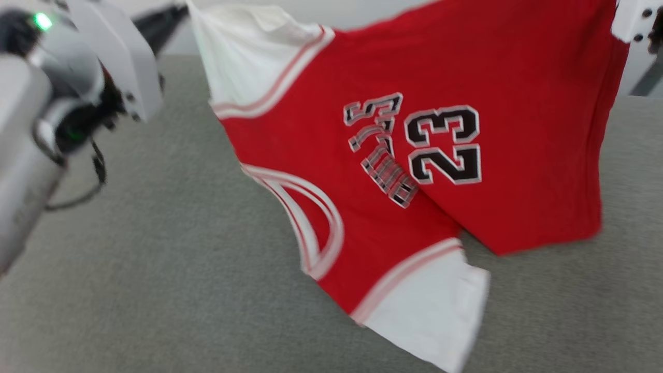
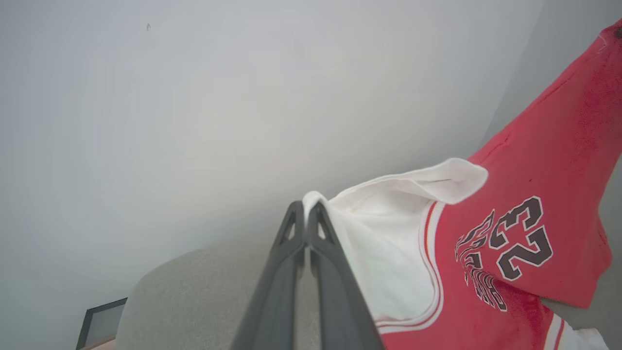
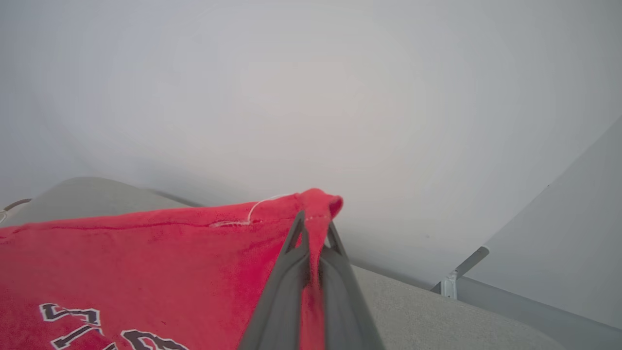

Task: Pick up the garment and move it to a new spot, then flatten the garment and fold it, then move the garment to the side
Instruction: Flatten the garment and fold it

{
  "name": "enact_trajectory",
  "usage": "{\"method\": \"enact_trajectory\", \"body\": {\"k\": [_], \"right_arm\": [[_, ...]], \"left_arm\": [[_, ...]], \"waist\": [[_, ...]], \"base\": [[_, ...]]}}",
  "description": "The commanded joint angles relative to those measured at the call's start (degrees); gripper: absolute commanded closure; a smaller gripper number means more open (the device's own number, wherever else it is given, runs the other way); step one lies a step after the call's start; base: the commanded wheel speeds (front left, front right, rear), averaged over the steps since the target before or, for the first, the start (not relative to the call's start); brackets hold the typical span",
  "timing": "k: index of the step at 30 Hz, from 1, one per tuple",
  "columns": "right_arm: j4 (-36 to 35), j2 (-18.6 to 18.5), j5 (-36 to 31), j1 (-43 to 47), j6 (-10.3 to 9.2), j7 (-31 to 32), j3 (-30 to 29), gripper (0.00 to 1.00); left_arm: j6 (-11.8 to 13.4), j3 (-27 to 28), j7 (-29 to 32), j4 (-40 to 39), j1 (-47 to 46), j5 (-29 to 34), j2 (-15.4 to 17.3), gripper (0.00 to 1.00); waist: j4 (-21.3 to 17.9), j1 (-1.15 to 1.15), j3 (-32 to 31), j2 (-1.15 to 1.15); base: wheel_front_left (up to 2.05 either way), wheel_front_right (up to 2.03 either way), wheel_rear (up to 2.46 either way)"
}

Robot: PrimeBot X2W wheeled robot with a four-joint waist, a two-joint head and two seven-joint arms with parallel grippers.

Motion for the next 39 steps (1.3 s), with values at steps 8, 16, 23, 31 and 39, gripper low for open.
{"method": "enact_trajectory", "body": {"k": [8,16,23,31,39], "right_arm": [[1.13,2.15,-2.9,-3.71,-0.06,-6.66,0.15,1.0],[2.94,4.12,-3.12,-6.96,-0.06,-11.33,1.08,1.0],[3.97,5.15,-1.59,-9.02,-0.06,-12.78,2.31,1.0],[3.63,4.76,-0.32,-11.62,-0.06,-13.75,2.4,1.0],[3.34,5.04,-5.05,-16.02,-0.06,-20.85,1.7,1.0]], "left_arm": [[-1.17,0.57,0.74,10.29,-11.42,1.45,-3.14,1.0],[-1.61,0.06,-1.8,19.96,-19.8,2.83,-6.77,1.0],[-1.65,-1.35,-2.8,24.11,-24.39,2.67,-8.03,1.0],[-1.66,-3.85,-5.24,24.85,-30.14,4.03,-7.2,1.0],[-1.62,-5.2,-10.64,28.14,-39.58,7.71,-7.17,1.0]], "waist": [[-7.09,0.0,-4.94,0.0],[-10.69,0.0,-6.26,0.0],[-13.02,0.0,-5.26,0.0],[-14.57,0.0,1.01,0.0],[-16.17,0.0,11.36,0.0]], "base": [[0.0,0.0,0.0],[0.0,0.0,0.0],[0.0,0.0,0.0],[0.0,0.0,0.0],[0.0,0.0,0.0]]}}
